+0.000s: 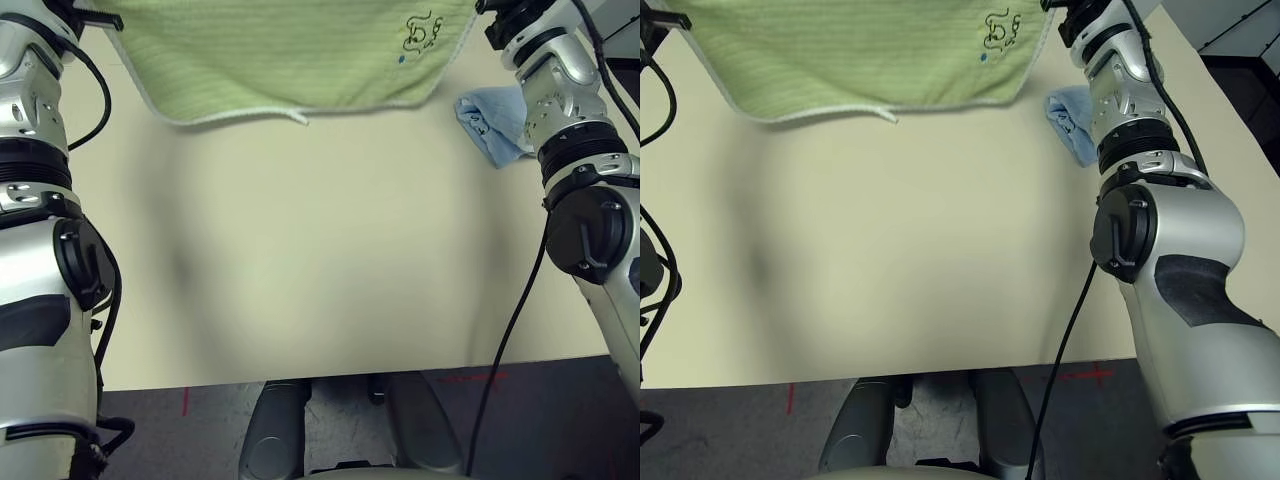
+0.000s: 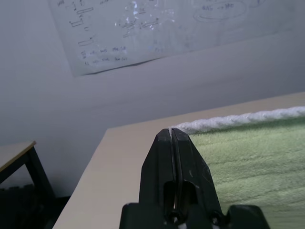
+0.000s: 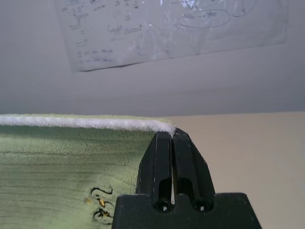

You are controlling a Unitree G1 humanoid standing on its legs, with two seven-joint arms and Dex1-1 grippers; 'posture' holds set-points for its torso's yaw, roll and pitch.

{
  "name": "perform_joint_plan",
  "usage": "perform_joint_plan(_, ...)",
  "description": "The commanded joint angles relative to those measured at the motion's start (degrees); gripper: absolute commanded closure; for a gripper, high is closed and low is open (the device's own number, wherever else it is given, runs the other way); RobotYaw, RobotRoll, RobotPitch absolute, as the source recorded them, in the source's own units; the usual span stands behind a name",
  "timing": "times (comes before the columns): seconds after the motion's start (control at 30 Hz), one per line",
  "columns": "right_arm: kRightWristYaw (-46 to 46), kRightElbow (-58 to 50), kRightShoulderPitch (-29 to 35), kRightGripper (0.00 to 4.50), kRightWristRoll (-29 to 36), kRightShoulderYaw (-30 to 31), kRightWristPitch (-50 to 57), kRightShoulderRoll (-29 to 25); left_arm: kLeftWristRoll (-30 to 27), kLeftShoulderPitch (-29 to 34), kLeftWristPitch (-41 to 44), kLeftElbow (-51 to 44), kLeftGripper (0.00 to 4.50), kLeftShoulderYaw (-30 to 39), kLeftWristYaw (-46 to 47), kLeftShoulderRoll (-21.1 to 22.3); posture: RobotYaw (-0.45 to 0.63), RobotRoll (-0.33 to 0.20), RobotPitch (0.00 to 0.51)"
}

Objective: Fold the towel and set it aside.

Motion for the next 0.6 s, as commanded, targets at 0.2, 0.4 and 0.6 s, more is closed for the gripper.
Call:
perform_joint_plan(0.2,19.1,0.0,7.9,4.5,-0.4,1.6,5.9,-4.6,-4.8,27.7,25.4,-26.2,4.46,-1.0,-15.9,6.3,0.02,0.0,0.316)
perform_joint_plan(0.4,28.4,0.0,11.0,4.5,-5.9,7.5,7.5,-8.6,-9.5,39.2,40.1,-45.0,4.46,0.4,-19.1,8.1,0.03,0.0,0.308)
perform_joint_plan(0.6,41.0,-0.6,13.6,4.5,-11.4,14.3,4.1,-11.3,-13.6,47.9,48.0,-53.8,4.46,2.4,-24.4,12.0,0.03,0.0,0.289)
